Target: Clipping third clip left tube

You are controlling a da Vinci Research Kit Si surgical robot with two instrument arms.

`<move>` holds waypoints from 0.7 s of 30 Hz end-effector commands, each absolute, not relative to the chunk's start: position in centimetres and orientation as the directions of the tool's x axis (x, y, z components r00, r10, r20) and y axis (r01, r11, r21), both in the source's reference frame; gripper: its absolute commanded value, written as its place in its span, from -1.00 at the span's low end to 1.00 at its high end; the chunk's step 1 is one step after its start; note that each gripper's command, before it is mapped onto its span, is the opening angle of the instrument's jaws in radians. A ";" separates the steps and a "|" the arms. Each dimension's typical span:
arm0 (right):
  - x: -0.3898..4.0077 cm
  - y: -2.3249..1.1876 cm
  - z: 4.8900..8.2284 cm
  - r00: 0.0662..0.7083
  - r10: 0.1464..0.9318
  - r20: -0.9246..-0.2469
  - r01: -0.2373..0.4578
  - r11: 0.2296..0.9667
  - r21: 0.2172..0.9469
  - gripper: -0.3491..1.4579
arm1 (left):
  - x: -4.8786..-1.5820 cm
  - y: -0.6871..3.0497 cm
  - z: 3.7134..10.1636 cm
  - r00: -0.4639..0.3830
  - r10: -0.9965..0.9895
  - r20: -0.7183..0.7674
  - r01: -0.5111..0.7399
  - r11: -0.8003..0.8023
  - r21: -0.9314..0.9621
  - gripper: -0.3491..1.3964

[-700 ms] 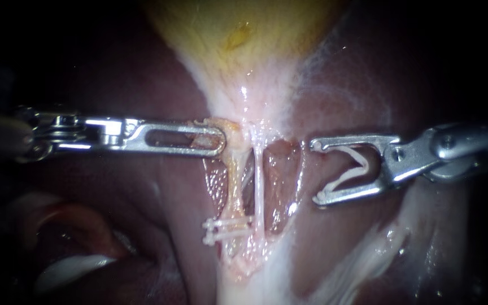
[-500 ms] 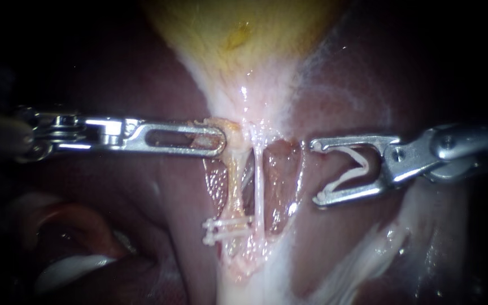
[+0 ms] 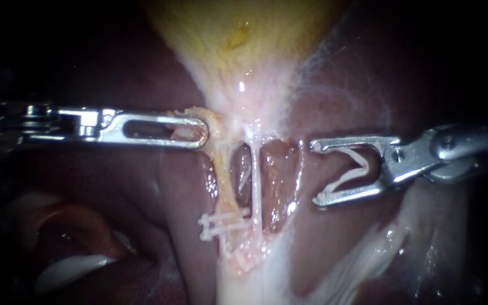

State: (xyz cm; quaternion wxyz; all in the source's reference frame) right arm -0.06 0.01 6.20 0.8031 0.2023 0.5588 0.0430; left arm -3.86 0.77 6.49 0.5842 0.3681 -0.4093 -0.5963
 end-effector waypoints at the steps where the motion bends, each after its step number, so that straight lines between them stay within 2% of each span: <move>1: -0.05 0.01 6.20 0.372 0.295 -0.880 0.156 0.915 0.373 -0.07 | -3.83 0.77 6.46 -0.052 -0.998 0.040 0.394 0.016 0.919 -1.00; 10: -0.02 0.00 6.21 0.371 0.290 -0.882 0.157 0.917 0.367 -0.07 | -3.76 0.76 6.40 -0.059 -0.998 0.035 0.394 0.009 0.919 -1.00; 21: 0.35 -0.21 6.41 0.383 0.374 -0.845 0.126 0.885 0.449 -0.07 | -3.77 0.74 6.38 -0.061 -0.998 0.035 0.395 0.009 0.919 -1.00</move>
